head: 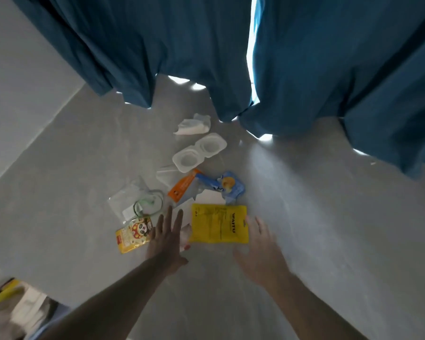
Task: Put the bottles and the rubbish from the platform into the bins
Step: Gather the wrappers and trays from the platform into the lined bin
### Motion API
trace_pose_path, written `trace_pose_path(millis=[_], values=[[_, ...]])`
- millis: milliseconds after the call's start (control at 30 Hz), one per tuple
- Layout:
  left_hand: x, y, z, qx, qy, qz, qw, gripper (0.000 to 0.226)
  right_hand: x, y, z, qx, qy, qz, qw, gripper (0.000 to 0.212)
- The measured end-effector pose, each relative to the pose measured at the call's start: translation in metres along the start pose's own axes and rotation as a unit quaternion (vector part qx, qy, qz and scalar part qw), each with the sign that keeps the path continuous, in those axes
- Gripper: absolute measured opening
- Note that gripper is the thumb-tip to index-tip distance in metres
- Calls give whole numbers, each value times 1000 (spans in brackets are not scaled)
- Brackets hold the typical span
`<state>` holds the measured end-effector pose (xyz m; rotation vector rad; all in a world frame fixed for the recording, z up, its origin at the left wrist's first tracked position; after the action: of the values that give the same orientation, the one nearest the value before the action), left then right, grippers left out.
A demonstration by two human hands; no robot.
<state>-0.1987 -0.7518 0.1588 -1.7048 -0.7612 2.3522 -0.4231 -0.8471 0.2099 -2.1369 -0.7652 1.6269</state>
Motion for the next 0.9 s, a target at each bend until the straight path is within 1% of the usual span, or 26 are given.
trace_pose_path(millis=[100, 167, 233, 300, 333, 400, 467, 500, 533, 567, 600, 633, 700, 733, 800, 900], values=[[32, 16, -8, 16, -11, -7, 1000, 145, 19, 50, -19, -28, 22, 24, 999, 83], [45, 21, -17, 9, -35, -6, 999, 147, 26, 77, -30, -30, 22, 30, 999, 95], [49, 24, -22, 14, -31, -5, 999, 148, 35, 98, -44, -33, -8, 34, 999, 108], [50, 26, -21, 34, -25, -1, 999, 145, 47, 115, -50, -20, -17, 8, 1000, 120], [49, 27, -19, 46, -22, 0, 999, 144, 53, 121, -50, -11, -18, -3, 1000, 125], [47, 28, -14, 75, -10, -5, 997, 141, 59, 124, -44, 6, -29, 8, 1000, 126], [46, 29, -11, 109, 3, -12, 994, 137, 58, 119, -28, 38, -16, 18, 999, 117], [46, 29, -9, 131, 5, -14, 991, 135, 58, 114, -18, 50, -7, 17, 999, 105], [46, 29, -7, 155, 8, -16, 988, 132, 57, 110, -6, 55, 1, 15, 998, 84], [47, 29, -4, 178, 12, -17, 984, 131, 56, 104, 6, 59, 14, 8, 998, 57], [48, 29, -2, 193, 16, -18, 981, 131, 56, 99, 21, 64, 47, -10, 997, 35], [47, 28, 0, 197, 17, -15, 980, 133, 55, 92, 35, 72, 106, -41, 991, 25], [42, 28, 4, 183, 17, 1, 983, 139, 53, 77, 62, 90, 245, -106, 960, 17], [39, 29, 7, 177, 19, 7, 984, 141, 47, 68, 74, 95, 293, -121, 944, 12], [36, 31, 11, 166, 30, 1, 986, 146, 34, 50, 100, 110, 342, -116, 926, 10], [36, 38, 14, 155, 47, -14, 987, 153, 23, 31, 148, 160, 364, -72, 915, 16]])
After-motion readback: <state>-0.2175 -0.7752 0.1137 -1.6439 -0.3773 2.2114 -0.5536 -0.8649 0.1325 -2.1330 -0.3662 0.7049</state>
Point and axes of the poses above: each hand's wrist, its own y-axis towards the middle knuckle, its own x-axis out of the palm, z = x × y, the point moved 6 cm from there along y, towards the middle knuckle, and after that the axes turned 11 degrees about x, right-handed, at the moved point
